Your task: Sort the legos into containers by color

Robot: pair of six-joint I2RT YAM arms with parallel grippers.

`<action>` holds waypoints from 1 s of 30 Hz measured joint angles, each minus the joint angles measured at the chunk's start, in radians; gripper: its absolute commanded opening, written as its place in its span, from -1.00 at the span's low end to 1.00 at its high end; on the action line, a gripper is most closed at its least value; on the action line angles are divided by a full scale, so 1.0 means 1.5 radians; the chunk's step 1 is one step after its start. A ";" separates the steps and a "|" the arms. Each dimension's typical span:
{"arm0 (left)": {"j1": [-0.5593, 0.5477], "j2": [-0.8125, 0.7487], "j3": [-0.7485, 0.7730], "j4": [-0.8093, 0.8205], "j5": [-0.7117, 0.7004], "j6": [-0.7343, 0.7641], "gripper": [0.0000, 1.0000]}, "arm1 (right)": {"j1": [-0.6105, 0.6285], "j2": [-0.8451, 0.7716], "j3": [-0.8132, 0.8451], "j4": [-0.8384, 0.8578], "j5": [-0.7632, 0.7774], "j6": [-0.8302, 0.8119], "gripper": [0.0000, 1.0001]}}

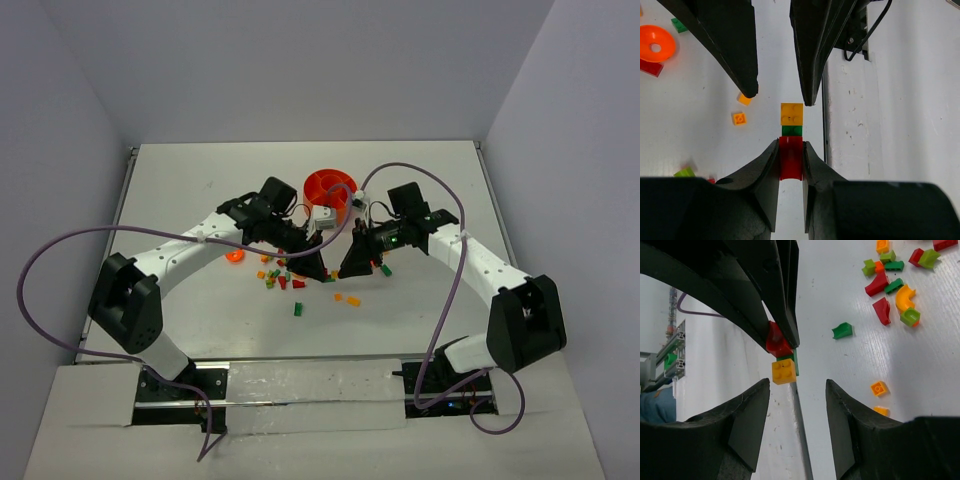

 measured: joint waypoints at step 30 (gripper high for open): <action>0.011 0.020 0.003 -0.001 0.038 -0.017 -1.00 | 0.028 0.006 0.015 0.008 0.000 0.010 -0.81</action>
